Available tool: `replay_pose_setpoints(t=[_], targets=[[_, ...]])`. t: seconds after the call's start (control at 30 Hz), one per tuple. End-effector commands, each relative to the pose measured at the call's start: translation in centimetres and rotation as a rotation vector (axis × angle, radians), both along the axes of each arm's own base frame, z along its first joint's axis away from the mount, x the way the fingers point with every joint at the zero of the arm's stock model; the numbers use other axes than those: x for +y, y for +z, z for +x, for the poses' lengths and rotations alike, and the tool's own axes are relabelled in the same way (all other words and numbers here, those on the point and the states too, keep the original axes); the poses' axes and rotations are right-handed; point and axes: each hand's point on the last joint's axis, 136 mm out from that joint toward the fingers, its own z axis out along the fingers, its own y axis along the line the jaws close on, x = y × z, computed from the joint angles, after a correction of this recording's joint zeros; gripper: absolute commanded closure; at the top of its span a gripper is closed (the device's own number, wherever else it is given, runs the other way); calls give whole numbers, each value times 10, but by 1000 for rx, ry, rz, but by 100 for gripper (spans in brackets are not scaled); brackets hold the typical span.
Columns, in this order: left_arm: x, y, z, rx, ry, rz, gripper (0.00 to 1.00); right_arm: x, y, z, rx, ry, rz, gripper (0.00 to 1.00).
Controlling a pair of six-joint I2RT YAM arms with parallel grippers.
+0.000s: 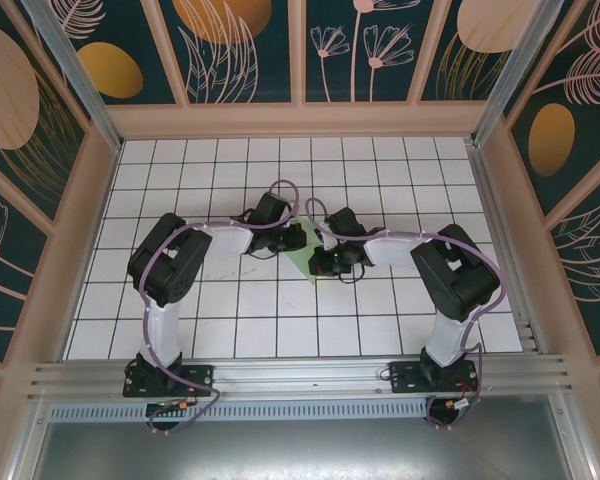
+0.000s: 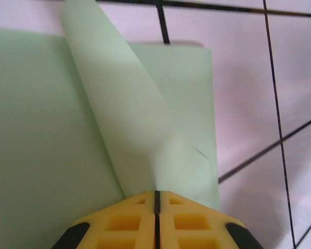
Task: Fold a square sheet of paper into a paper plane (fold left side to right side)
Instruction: Fourth fold the wing at the center of the table.
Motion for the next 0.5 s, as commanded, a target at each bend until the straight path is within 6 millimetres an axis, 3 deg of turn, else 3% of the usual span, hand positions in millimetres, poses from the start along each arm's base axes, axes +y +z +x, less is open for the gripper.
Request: replay_pose_setpoints(t=[0.0, 0.47], targets=[[23, -12, 26, -44, 62, 73, 89, -65, -63, -56, 206, -8, -312, 100], [46, -17, 87, -69, 114, 90, 88, -70, -66, -65, 226, -2, -322, 100]])
